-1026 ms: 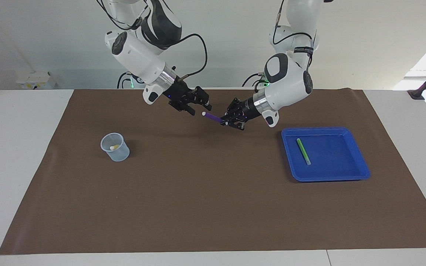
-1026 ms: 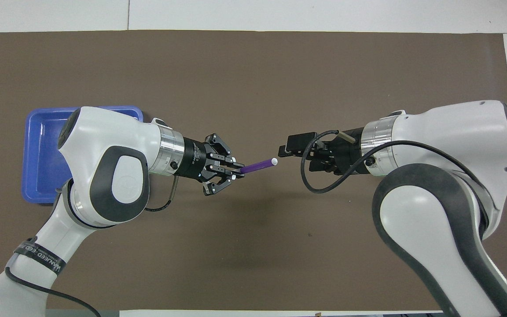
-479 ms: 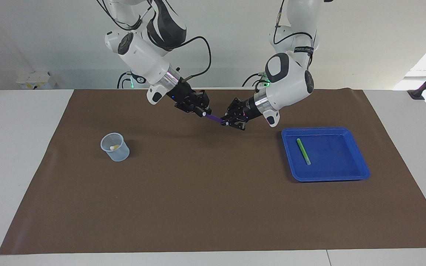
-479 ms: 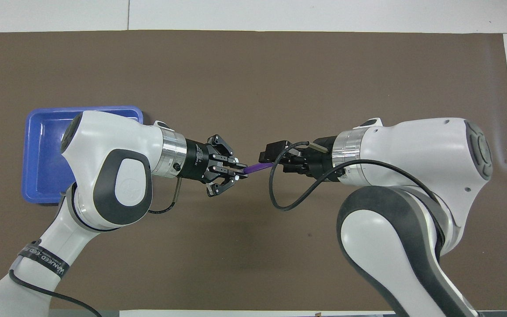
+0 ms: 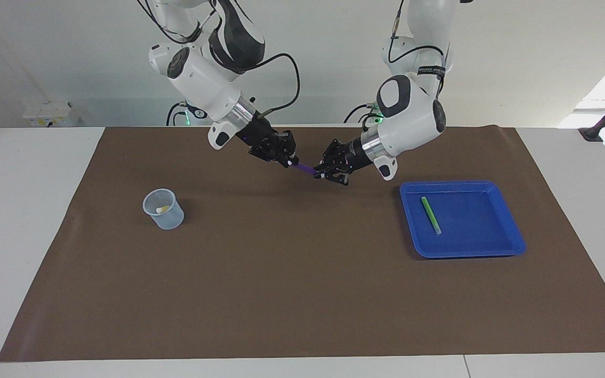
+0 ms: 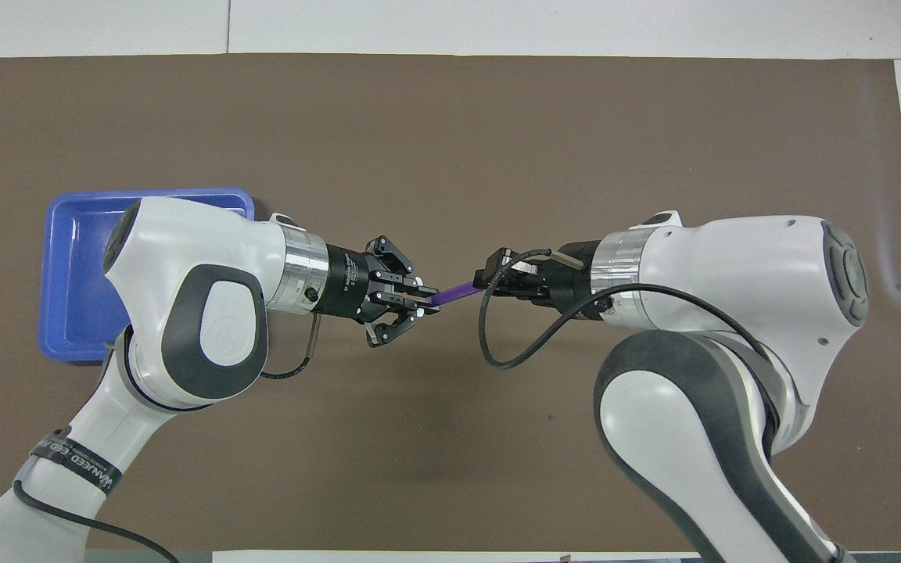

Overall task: Transfer and insert pens with both arms
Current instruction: 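Close the right gripper on the purple pen and open the left gripper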

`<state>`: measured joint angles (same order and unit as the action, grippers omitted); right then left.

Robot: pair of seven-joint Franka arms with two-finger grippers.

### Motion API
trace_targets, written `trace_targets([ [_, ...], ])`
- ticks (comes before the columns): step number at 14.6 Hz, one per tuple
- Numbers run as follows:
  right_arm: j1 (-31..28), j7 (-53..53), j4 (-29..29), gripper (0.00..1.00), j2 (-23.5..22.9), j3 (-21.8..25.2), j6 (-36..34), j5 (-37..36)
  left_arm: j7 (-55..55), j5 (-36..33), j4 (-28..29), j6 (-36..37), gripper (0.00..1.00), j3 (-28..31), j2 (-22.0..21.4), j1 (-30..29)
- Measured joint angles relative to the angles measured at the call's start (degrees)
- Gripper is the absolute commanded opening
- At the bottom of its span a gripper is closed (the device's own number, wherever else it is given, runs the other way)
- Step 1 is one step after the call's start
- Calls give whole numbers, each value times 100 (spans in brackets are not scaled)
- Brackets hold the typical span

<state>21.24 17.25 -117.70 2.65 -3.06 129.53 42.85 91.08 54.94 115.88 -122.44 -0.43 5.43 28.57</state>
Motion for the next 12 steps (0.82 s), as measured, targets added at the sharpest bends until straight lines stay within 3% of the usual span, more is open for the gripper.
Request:
trace_targets([
  [5, 1, 0, 8, 0, 1, -4, 6, 20, 0, 3, 7, -13, 0, -1, -1, 8],
  [6, -2, 0, 10, 0, 1, -3, -5, 20, 0, 3, 7, -13, 89, -1, -1, 9],
  [7, -14, 0, 20, 0, 1, -2, -39, 20, -1, 4, 7, -18, 100, -1, -3, 16],
  [10, -192, -11, 115, 0, 0, 16, -464, -275, 0, 9, 6, -162, 100, 3, -72, 26],
  [12, -443, -150, 423, 0, -25, 30, -1165, -1160, -56, 1, 6, -228, 100, 6, -135, 29],
])
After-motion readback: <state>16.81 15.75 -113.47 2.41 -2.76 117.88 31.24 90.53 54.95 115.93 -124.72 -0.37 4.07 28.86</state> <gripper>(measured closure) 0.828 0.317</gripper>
